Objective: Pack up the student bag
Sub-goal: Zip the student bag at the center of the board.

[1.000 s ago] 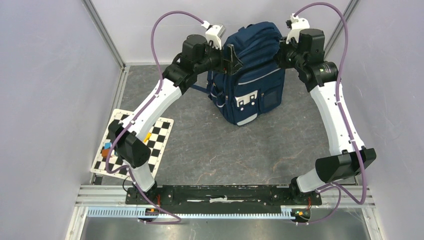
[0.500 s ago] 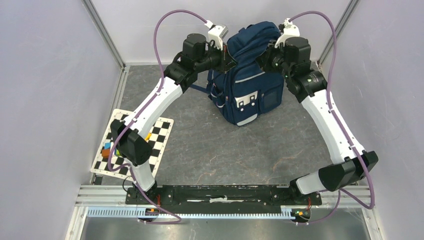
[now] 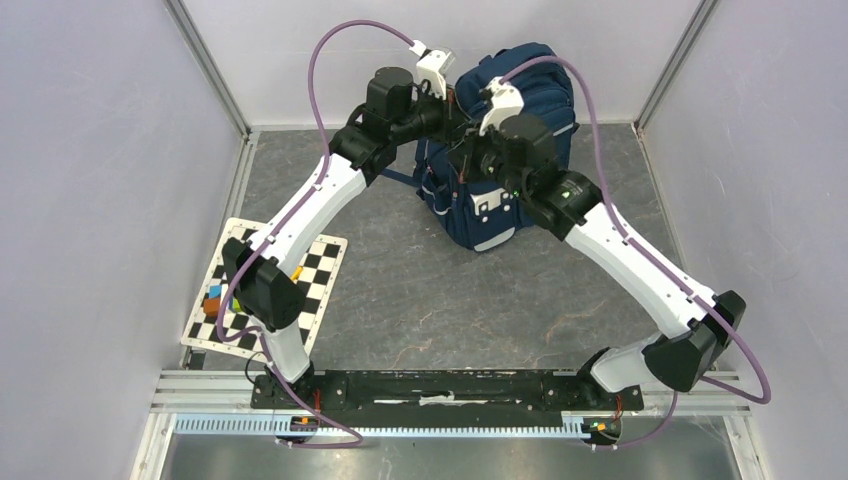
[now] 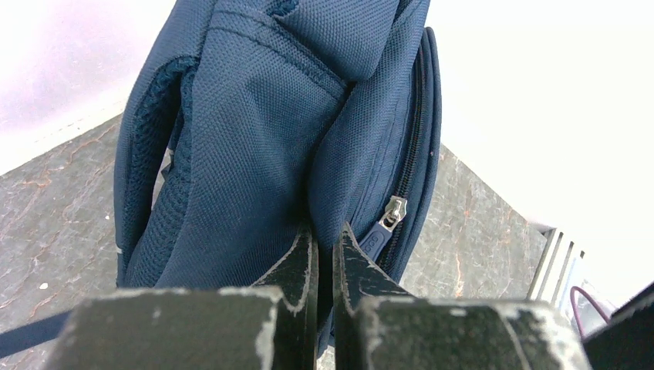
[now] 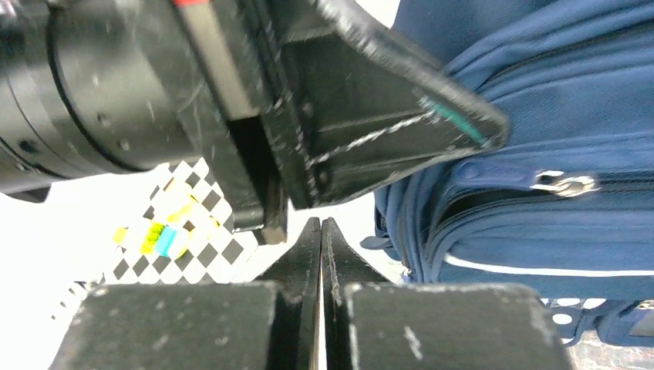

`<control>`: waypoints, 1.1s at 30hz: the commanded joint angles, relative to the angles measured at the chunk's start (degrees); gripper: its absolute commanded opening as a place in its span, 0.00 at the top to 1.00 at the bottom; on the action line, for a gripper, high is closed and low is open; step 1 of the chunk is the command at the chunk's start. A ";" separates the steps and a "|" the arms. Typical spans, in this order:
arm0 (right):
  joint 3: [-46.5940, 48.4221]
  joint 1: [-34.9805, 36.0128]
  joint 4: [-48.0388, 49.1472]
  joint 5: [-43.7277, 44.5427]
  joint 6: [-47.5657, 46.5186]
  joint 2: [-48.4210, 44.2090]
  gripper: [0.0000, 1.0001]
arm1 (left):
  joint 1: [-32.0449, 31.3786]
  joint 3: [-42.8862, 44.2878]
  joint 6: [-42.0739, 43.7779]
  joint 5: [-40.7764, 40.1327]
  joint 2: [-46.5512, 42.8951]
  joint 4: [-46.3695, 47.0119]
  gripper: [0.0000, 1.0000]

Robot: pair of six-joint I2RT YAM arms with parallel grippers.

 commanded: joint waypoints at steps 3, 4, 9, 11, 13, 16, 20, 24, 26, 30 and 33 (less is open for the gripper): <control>-6.62 5.51 3.40 9.08 -6.44 -0.23 1.00 | -0.29 1.98 -4.01 1.35 -0.28 5.26 0.98; -8.01 6.05 3.61 10.09 -6.89 -0.57 1.00 | -0.24 1.89 -4.15 1.37 -0.39 5.31 0.98; -13.49 6.44 6.84 12.55 -7.32 -5.07 1.00 | 0.10 1.36 -3.43 1.44 -0.66 4.68 0.98; -11.76 6.30 5.22 14.75 -7.78 -6.12 0.91 | 0.32 0.99 -2.53 2.06 -1.01 4.12 0.98; -9.03 6.37 3.05 16.53 -8.37 -6.97 0.84 | 0.66 -0.02 -1.77 2.67 -1.93 4.53 0.94; -5.30 6.16 0.93 18.58 -9.63 -8.54 0.67 | 0.98 -1.89 -1.23 3.04 -3.39 6.00 0.84; -1.71 1.15 -2.34 16.77 -8.70 -9.77 0.52 | 1.17 -2.86 -1.23 3.55 -4.48 6.97 0.62; -1.26 -8.34 -3.60 8.79 -7.51 -10.38 0.40 | 1.17 -3.63 -1.32 2.54 -6.25 7.43 0.27; -2.19 -12.99 -3.53 5.41 -6.99 -10.71 0.36 | 1.17 -4.79 -1.19 1.87 -7.91 8.02 0.19; -4.33 -16.85 -3.16 3.91 -7.48 -11.51 0.29 | 1.02 -7.87 -1.78 1.85 -11.52 8.39 0.16; -6.81 -18.90 -1.41 1.89 -7.13 -11.95 0.27 | 0.46 -11.49 -1.51 3.61 -14.06 9.83 0.20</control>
